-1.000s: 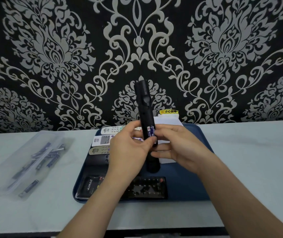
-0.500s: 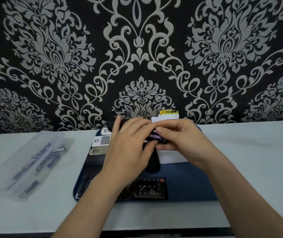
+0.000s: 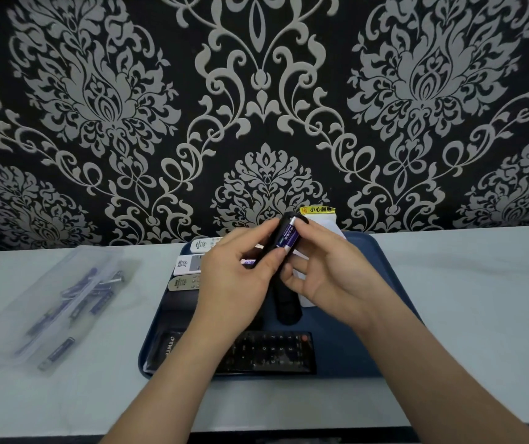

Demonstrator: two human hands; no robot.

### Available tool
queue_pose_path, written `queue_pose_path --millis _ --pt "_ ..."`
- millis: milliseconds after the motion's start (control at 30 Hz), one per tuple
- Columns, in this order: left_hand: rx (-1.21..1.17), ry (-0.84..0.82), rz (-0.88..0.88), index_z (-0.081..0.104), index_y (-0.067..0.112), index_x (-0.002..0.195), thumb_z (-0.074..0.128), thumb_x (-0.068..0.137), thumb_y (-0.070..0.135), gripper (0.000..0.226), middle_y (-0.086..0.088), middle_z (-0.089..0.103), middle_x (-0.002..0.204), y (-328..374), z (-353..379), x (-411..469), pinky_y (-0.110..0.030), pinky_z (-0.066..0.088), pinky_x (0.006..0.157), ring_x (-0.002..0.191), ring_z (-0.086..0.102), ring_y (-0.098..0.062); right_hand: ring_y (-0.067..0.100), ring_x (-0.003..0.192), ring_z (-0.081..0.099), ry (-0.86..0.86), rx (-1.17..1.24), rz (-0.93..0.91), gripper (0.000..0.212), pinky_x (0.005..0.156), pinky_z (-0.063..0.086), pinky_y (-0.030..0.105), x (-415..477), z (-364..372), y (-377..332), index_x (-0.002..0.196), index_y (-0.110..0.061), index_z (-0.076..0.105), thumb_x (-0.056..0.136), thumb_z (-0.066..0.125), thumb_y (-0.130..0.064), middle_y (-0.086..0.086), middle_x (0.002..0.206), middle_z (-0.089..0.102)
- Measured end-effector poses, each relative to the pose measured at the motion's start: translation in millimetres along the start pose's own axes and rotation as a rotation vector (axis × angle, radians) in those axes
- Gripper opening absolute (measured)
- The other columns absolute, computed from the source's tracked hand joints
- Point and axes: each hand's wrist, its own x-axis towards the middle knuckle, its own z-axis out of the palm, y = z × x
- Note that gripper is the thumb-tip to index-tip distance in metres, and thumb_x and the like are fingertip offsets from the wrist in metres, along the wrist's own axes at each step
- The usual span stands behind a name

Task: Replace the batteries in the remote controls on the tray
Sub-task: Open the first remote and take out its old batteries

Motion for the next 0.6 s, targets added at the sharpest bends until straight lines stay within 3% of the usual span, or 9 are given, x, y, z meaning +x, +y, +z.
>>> queue_pose_path --millis 67,167,367,467,600 --pt "-0.002 0.035 0.015 0.067 0.042 0.109 0.074 0.081 0.007 0.045 0.015 0.067 0.098 0 2 -1 -0.034 0.055 0.087 0.093 0.066 -0.007 0.012 0.077 0.059 0.011 0.043 0.023 0.019 0.064 0.044 0.023 0 2 2 0.111 -0.015 0.062 0.094 0.059 -0.024 0.002 0.093 0.068" --pt "0.051 0.078 0.072 0.069 0.032 0.113 0.075 0.08 0.008 0.041 0.014 0.068 0.097 -2 4 -2 -0.028 0.053 0.085 0.092 0.065 -0.003 0.011 0.073 0.059 0.026 0.075 0.031 0.022 0.064 0.042 0.023 1 4 4 0.113 -0.016 0.061 0.093 0.06 -0.026 -0.001 0.088 0.068" --pt "0.219 0.092 0.267 0.067 0.02 0.119 0.071 0.08 0.01 0.04 0.015 0.063 0.095 -5 9 -8 -0.026 0.053 0.077 0.088 0.061 -0.001 0.014 0.081 0.054 0.105 0.112 0.019 0.009 0.078 0.042 0.031 3 7 10 0.094 -0.015 0.063 0.091 0.057 -0.021 0.002 0.092 0.064" --pt "0.166 0.111 0.204 0.068 0.023 0.116 0.074 0.08 0.007 0.04 0.016 0.063 0.094 -5 10 -6 -0.026 0.054 0.075 0.087 0.061 -0.001 0.012 0.074 0.056 0.101 0.129 0.003 0.015 0.067 0.042 0.028 5 7 12 0.102 -0.013 0.06 0.092 0.053 -0.021 0.002 0.093 0.066" --pt "0.154 0.129 0.176 0.07 0.024 0.114 0.075 0.08 0.009 0.037 0.017 0.063 0.094 -5 10 -4 -0.012 0.048 0.074 0.086 0.06 0.004 0.01 0.075 0.059 0.076 0.112 0.002 0.022 0.065 0.041 0.025 5 7 12 0.107 -0.011 0.063 0.095 0.052 -0.026 0.001 0.096 0.07"
